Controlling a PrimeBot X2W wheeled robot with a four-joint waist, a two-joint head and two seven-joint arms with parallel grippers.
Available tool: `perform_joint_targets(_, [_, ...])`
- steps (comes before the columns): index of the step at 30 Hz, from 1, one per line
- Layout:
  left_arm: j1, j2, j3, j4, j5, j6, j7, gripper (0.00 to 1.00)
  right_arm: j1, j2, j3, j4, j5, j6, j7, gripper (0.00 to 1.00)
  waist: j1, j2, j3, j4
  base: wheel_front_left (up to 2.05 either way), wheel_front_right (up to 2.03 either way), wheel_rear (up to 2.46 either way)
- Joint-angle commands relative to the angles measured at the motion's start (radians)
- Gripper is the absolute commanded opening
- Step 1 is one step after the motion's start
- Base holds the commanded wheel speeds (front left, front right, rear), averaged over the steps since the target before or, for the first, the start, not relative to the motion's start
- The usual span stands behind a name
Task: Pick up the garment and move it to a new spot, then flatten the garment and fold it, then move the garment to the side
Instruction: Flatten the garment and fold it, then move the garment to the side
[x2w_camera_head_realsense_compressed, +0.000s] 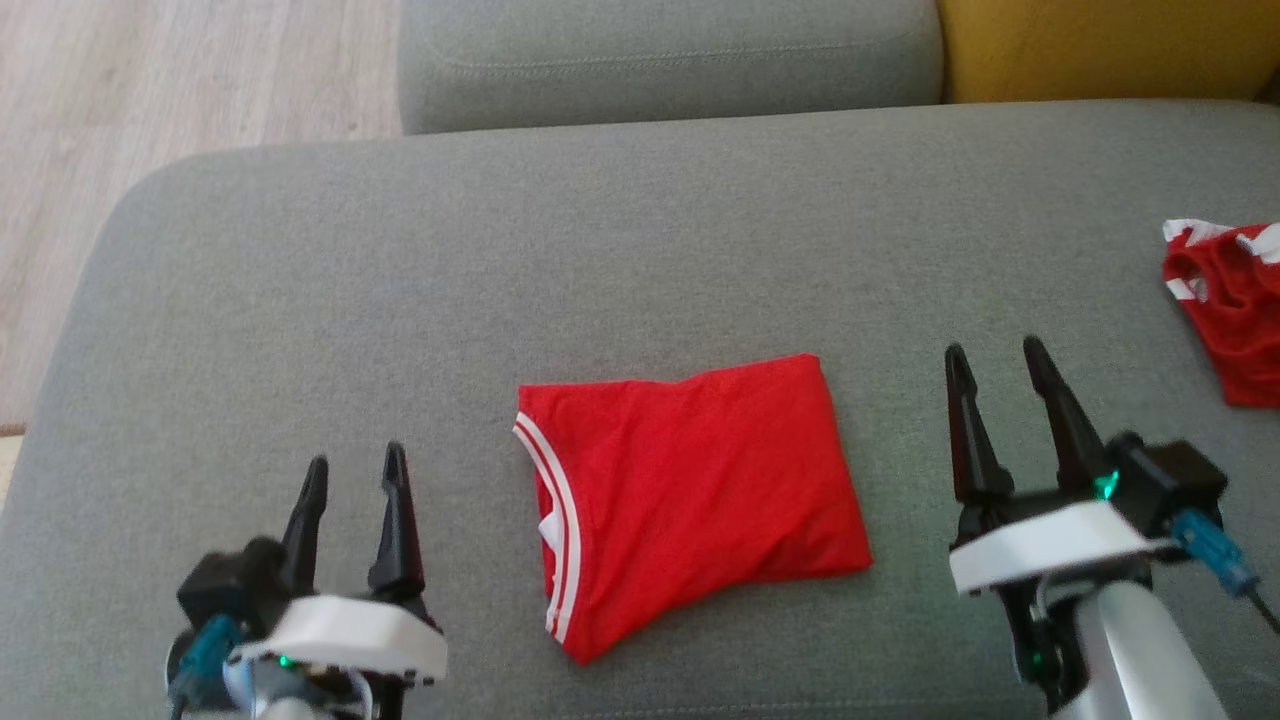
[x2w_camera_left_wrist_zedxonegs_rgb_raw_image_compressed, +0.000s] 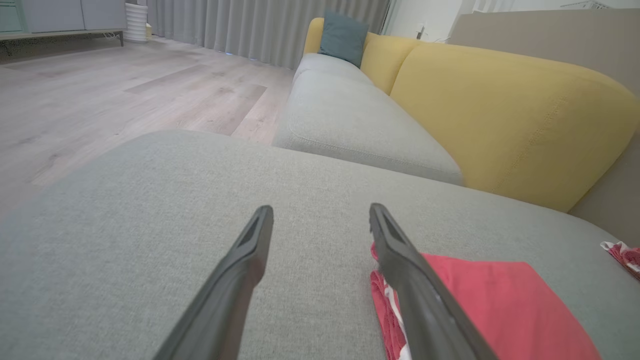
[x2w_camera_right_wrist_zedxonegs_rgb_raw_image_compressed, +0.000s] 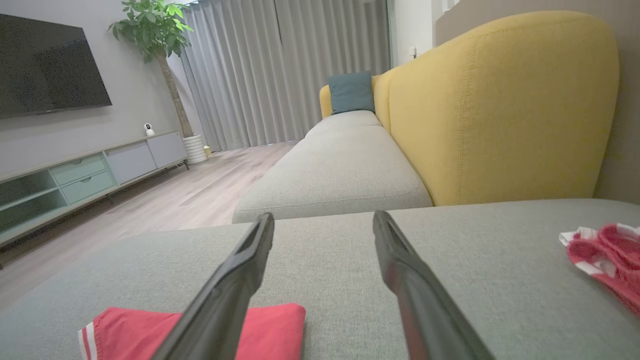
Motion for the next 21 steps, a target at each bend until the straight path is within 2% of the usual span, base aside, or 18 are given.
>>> perform_joint_targets(1, [-0.01,-0.003,0.043,-0.023,0.012,-0.003,-0.012,1.0,-0.009,0.01,0.019,-0.047,0.013,-0.001,-0.002,1.0,0.0,-0.0001,-0.007,-0.006,0.0,0.0,0.0])
perform_joint_targets(9, [0.028,-0.023,0.067,-0.009,0.06,-0.024,-0.012,1.0,0.071,0.01,0.012,-0.065,0.042,-0.001,0.006,1.0,0.0,-0.0001,-0.024,-0.005,0.0,0.0,0.0])
perform_joint_targets(21, [0.037,-0.046,0.093,0.009,0.091,-0.054,-0.013,1.0,0.08,0.011,0.006,-0.063,0.034,-0.001,0.014,1.0,0.0,-0.0001,-0.026,0.008,0.0,0.0,0.0])
